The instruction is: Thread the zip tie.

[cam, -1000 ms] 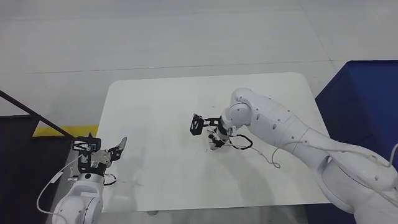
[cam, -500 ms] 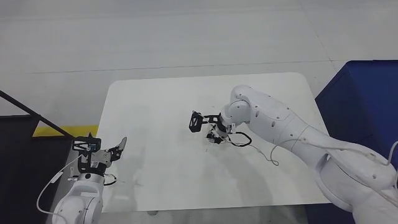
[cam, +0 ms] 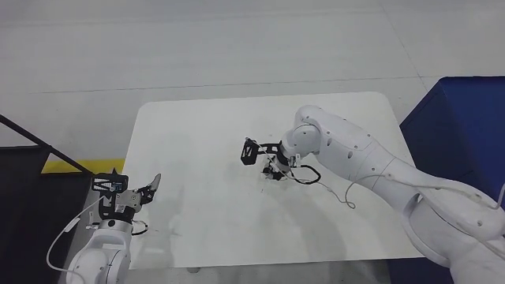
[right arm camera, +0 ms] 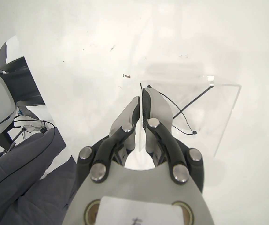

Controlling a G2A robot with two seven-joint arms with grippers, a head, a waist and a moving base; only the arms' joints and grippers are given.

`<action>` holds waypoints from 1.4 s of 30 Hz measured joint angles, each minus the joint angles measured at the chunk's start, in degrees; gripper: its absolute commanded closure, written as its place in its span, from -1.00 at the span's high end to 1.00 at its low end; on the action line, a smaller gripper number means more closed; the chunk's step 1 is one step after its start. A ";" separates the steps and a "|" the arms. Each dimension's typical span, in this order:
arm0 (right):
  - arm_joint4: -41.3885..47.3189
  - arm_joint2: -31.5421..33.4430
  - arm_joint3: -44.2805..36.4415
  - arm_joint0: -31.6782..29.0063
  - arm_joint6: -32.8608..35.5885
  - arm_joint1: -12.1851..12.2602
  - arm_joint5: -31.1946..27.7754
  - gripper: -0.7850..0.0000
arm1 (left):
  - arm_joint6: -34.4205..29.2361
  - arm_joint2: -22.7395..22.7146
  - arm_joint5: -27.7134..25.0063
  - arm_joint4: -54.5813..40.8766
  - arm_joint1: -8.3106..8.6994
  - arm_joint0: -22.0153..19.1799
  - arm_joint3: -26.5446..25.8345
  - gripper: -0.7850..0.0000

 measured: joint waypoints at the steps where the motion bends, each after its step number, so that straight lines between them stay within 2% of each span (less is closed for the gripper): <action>1: 0.03 0.00 -0.08 -0.07 0.15 -0.06 0.14 -1.00 | 0.00 0.00 0.00 0.00 0.00 0.00 0.00 1.00; 4: 0.06 0.00 -0.30 -0.14 0.56 -0.19 0.56 -1.00 | 0.00 0.00 0.00 0.00 0.00 0.00 0.00 1.00; 5: 0.04 0.00 -0.40 -0.14 0.67 -0.22 0.67 -0.95 | 0.00 0.00 0.00 0.00 0.00 0.00 0.00 1.00; 6: 0.04 0.00 -0.47 -0.13 0.73 -0.24 0.73 -0.86 | 0.00 0.00 0.00 0.00 0.00 0.00 0.00 1.00; 7: 0.11 0.00 -0.53 -0.12 0.78 -0.24 0.77 -0.63 | 0.00 0.00 0.00 0.00 0.00 0.00 0.00 1.00; 9: 0.37 0.00 -0.61 -0.06 0.78 -0.21 0.78 -0.31 | 0.00 0.00 0.00 0.00 0.00 0.00 0.00 1.00; 14: 1.28 0.00 -1.11 0.11 0.52 0.12 0.52 -0.13 | 0.00 0.00 0.00 0.00 0.00 0.00 0.00 1.00; 19: 2.31 0.00 -1.48 0.46 -0.23 0.81 -0.22 -0.15 | 0.00 0.00 0.00 0.00 0.00 0.00 0.00 1.00; 21: 3.02 0.00 -0.91 0.86 -0.90 1.07 -0.89 -0.28 | 0.00 0.00 0.00 0.00 0.00 0.00 0.00 1.00; 22: 3.45 0.00 -0.28 1.24 -1.22 1.21 -1.21 -0.44 | 0.00 0.00 0.00 0.00 0.00 0.00 0.00 1.00; 25: 3.27 0.00 1.06 1.99 -1.08 1.19 -1.07 -0.58 | 0.00 0.00 0.00 0.00 0.00 0.00 0.00 1.00; 42: 0.96 0.00 3.37 0.91 -2.87 -0.82 -2.85 -0.67 | 0.00 0.00 0.00 0.00 0.00 0.00 0.00 1.00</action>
